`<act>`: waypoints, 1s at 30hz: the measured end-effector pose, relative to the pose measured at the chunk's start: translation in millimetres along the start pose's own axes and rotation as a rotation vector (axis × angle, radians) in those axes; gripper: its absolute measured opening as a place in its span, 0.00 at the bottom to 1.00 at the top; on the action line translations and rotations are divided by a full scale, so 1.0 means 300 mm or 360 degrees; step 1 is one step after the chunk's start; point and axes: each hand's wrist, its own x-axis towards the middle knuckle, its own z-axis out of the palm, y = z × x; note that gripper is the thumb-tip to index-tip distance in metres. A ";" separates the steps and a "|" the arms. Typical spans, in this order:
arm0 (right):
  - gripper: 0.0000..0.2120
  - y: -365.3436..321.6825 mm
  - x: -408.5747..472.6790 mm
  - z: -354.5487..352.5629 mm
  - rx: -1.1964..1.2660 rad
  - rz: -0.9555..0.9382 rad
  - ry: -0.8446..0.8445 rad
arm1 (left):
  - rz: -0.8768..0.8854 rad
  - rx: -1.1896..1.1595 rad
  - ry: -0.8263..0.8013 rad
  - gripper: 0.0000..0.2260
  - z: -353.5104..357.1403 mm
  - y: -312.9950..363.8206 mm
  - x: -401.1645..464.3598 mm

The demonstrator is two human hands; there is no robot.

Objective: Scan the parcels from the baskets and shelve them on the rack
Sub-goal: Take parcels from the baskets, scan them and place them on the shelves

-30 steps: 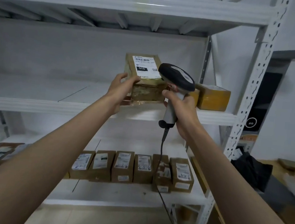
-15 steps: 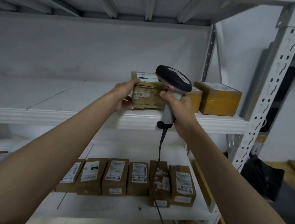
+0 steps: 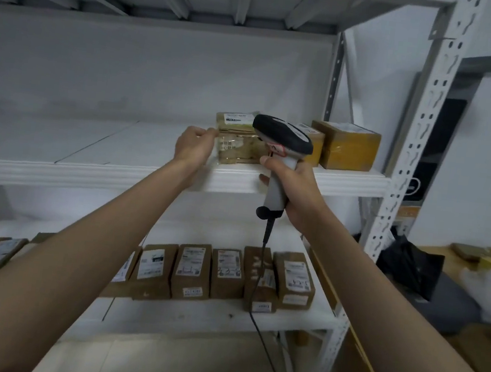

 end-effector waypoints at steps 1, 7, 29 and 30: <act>0.09 -0.007 -0.044 0.001 0.0029 0.0007 0.0014 | 0.0036 -0.0049 0.0052 0.09 -0.018 -0.004 -0.031; 0.18 -0.021 -0.358 0.013 0.0131 0.0065 0.0158 | 0.0143 -0.0083 -0.0184 0.09 -0.130 -0.054 -0.314; 0.08 0.255 -1.983 -0.403 0.0372 0.0624 0.1511 | 0.0016 0.0522 -0.2093 0.06 0.218 -0.543 -1.758; 0.09 0.256 -2.050 -0.441 0.0359 0.0622 0.1584 | 0.0029 0.0559 -0.2195 0.08 0.258 -0.557 -1.831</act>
